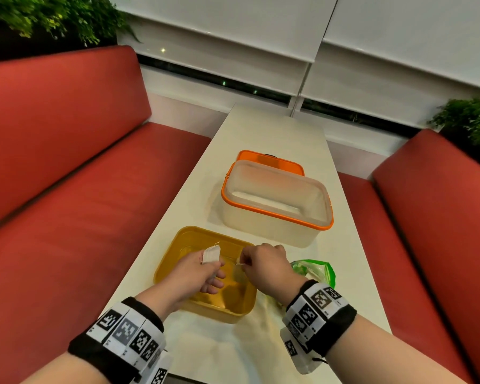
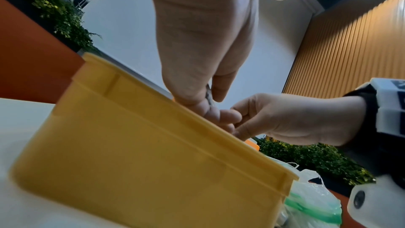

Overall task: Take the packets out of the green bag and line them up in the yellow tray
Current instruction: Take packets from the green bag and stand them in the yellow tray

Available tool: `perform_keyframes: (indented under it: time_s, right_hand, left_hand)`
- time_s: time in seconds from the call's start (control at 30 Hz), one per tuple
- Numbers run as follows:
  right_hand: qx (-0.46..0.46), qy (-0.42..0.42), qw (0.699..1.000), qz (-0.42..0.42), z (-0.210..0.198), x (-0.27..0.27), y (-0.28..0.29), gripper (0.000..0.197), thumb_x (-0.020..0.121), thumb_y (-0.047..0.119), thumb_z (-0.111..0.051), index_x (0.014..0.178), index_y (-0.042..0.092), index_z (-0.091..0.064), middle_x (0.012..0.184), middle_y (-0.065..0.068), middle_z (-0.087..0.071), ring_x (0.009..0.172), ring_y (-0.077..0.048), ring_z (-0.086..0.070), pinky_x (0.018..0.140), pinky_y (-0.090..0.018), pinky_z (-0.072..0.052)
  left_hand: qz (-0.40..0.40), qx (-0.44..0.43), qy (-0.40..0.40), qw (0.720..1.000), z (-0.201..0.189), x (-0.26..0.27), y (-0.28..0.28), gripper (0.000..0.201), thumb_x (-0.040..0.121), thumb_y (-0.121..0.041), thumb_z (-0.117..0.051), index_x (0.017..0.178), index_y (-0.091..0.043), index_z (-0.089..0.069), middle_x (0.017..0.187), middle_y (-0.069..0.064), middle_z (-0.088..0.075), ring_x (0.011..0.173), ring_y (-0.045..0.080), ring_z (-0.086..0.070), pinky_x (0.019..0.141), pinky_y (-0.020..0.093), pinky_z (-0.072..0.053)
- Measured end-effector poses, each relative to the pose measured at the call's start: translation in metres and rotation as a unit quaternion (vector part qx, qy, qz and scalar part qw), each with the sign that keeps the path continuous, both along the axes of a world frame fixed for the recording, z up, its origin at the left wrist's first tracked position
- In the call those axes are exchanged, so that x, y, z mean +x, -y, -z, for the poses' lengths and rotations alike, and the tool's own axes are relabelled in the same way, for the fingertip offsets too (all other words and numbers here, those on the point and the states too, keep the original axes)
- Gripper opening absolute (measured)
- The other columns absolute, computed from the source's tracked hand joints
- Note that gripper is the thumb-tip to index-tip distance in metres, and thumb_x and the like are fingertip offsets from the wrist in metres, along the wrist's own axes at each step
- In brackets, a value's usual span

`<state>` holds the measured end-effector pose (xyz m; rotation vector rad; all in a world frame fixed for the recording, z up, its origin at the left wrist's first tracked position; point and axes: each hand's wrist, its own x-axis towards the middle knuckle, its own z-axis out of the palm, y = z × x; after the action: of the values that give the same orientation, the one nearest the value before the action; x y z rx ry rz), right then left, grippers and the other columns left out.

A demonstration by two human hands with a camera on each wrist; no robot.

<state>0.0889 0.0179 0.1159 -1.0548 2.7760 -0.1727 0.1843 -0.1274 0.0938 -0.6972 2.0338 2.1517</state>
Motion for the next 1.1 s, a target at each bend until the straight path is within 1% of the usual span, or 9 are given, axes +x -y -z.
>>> perform_keyframes:
  time_s: [0.13, 0.3, 0.47, 0.57, 0.67, 0.73, 0.87, 0.97, 1.1]
  right_hand:
    - [0.047, -0.034, 0.998, -0.007, 0.007, -0.004, 0.001, 0.019, 0.085, 0.022, -0.048, 0.096, 0.022, -0.063, 0.097, -0.003, -0.065, 0.102, -0.025, -0.048, 0.084, -0.039, -0.028]
    - [0.075, -0.067, 0.995, -0.015, 0.011, -0.006, 0.0, 0.023, 0.089, 0.026, -0.048, 0.104, 0.022, -0.064, 0.105, -0.001, -0.06, 0.106, -0.025, -0.044, 0.086, -0.04, -0.028]
    - [0.088, -0.08, 0.993, -0.013, 0.012, -0.006, 0.001, 0.022, 0.088, 0.023, -0.048, 0.104, 0.021, -0.063, 0.105, -0.001, -0.059, 0.106, -0.026, -0.044, 0.086, -0.041, -0.028]
    - [0.085, -0.082, 0.993, -0.009, 0.012, -0.006, 0.001, 0.027, 0.087, 0.018, -0.048, 0.11, 0.024, -0.061, 0.108, -0.001, -0.058, 0.107, -0.026, -0.043, 0.086, -0.041, -0.027]
    - [0.05, -0.068, 0.996, 0.015, 0.008, -0.007, 0.0, 0.034, 0.086, 0.02, -0.047, 0.118, 0.027, -0.058, 0.115, 0.002, -0.057, 0.112, -0.024, -0.043, 0.089, -0.04, -0.028]
    - [-0.016, -0.043, 0.999, 0.026, 0.002, -0.006, 0.0, 0.036, 0.087, 0.023, -0.048, 0.121, 0.029, -0.056, 0.119, 0.005, -0.056, 0.114, -0.022, -0.043, 0.091, -0.038, -0.03]
    - [-0.157, 0.0, 0.987, -0.044, -0.015, 0.003, -0.001, 0.043, 0.084, 0.031, -0.057, 0.127, 0.029, -0.052, 0.12, 0.008, -0.056, 0.114, -0.016, -0.042, 0.096, -0.035, -0.035]
    - [-0.167, -0.01, 0.981, -0.101, -0.016, 0.012, -0.001, 0.044, 0.086, 0.04, -0.058, 0.128, 0.03, -0.052, 0.121, 0.009, -0.058, 0.115, -0.013, -0.043, 0.096, -0.031, -0.035]
    - [-0.133, -0.029, 0.985, -0.11, -0.014, 0.015, 0.001, 0.021, 0.09, 0.035, -0.055, 0.108, 0.029, -0.064, 0.104, 0.01, -0.063, 0.105, -0.014, -0.047, 0.088, -0.03, -0.034]
  left_hand:
    - [-0.001, 0.008, -0.002, 1.0, -0.001, 0.003, 0.0, 0.009, 0.096, -0.012, -0.05, 0.098, -0.01, -0.058, 0.087, 0.012, -0.065, 0.07, 0.019, -0.063, 0.052, 0.023, -0.051]
    - [-0.001, 0.015, 0.002, 1.0, -0.001, 0.005, 0.002, 0.01, 0.096, -0.012, -0.049, 0.1, -0.01, -0.059, 0.09, 0.013, -0.064, 0.072, 0.02, -0.063, 0.053, 0.022, -0.052]
    - [-0.004, 0.012, 0.006, 1.0, -0.001, 0.003, 0.0, 0.012, 0.096, -0.014, -0.05, 0.102, -0.008, -0.059, 0.089, 0.013, -0.065, 0.072, 0.021, -0.064, 0.055, 0.024, -0.053]
    - [-0.001, 0.004, 0.008, 1.0, 0.0, 0.002, -0.001, 0.016, 0.097, -0.017, -0.049, 0.101, -0.008, -0.061, 0.09, 0.014, -0.066, 0.072, 0.02, -0.064, 0.055, 0.023, -0.053]
    - [0.007, -0.004, 0.005, 1.0, 0.002, 0.001, -0.002, 0.017, 0.097, -0.018, -0.048, 0.098, -0.009, -0.063, 0.089, 0.012, -0.066, 0.072, 0.019, -0.065, 0.056, 0.024, -0.053]
    - [0.014, -0.006, 0.004, 1.0, 0.003, 0.001, -0.002, 0.017, 0.098, -0.017, -0.047, 0.097, -0.01, -0.063, 0.087, 0.01, -0.066, 0.071, 0.018, -0.064, 0.056, 0.023, -0.053]
    - [0.032, -0.012, 0.001, 0.999, 0.001, -0.002, -0.006, 0.017, 0.098, -0.019, -0.047, 0.095, -0.012, -0.063, 0.084, 0.006, -0.065, 0.071, 0.017, -0.063, 0.055, 0.022, -0.05]
    - [0.056, -0.041, -0.007, 0.998, 0.0, -0.002, -0.011, 0.017, 0.097, -0.016, -0.047, 0.092, -0.016, -0.063, 0.085, 0.004, -0.065, 0.072, 0.016, -0.063, 0.057, 0.022, -0.049]
    - [0.09, -0.077, -0.016, 0.993, 0.0, -0.003, -0.017, 0.019, 0.096, -0.014, -0.046, 0.088, -0.019, -0.062, 0.087, 0.003, -0.064, 0.074, 0.016, -0.062, 0.06, 0.023, -0.049]
